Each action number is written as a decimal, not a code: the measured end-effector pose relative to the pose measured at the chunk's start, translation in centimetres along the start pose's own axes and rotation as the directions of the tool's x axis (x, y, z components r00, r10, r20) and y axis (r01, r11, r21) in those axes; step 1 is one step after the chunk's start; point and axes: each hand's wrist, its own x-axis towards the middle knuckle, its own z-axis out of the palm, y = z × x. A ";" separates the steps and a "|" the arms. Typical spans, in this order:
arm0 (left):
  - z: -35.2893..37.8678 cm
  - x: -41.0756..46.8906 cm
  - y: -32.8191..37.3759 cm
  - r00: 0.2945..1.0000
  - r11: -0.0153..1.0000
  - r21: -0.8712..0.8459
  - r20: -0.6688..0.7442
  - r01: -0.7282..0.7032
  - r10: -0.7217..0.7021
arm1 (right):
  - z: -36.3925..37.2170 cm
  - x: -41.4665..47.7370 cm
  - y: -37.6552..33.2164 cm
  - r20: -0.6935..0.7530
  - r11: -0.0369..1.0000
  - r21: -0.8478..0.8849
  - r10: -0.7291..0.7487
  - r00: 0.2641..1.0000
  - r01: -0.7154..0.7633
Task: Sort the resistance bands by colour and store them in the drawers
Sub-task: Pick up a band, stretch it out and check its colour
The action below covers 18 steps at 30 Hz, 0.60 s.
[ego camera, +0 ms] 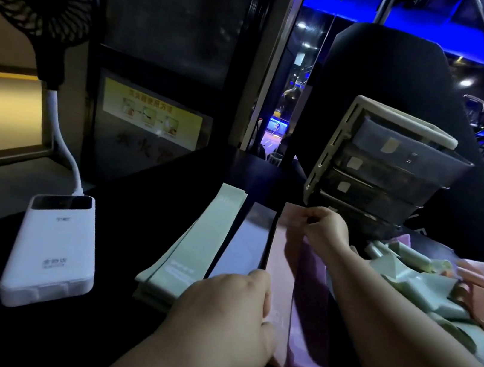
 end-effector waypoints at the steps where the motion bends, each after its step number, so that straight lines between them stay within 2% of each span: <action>1: 0.1 0.0 0.0 1.000 1.000 -0.005 0.005 0.000 0.000 | 0.2 0.1 0.1 -0.001 1.000 -0.014 -0.008 1.000 0.008; 6: 0.4 0.2 0.1 1.000 1.000 -0.017 -0.011 0.004 -0.004 | 0.6 -0.2 -0.2 0.010 0.996 -0.072 -0.050 0.999 0.050; 10: 0.8 0.2 0.3 1.000 0.997 0.082 -0.007 -0.006 0.007 | 0.6 -0.4 -0.1 0.012 0.978 -0.181 -0.100 0.995 0.101; 13: 1.1 0.4 0.5 0.999 0.989 0.144 0.030 0.012 -0.016 | 0.7 -0.5 0.2 0.009 0.972 -0.214 -0.099 0.995 0.099; 18: 1.5 0.7 0.4 0.999 0.989 0.140 0.021 0.044 -0.048 | 0.8 -0.4 0.6 0.006 0.965 -0.247 -0.089 0.996 0.087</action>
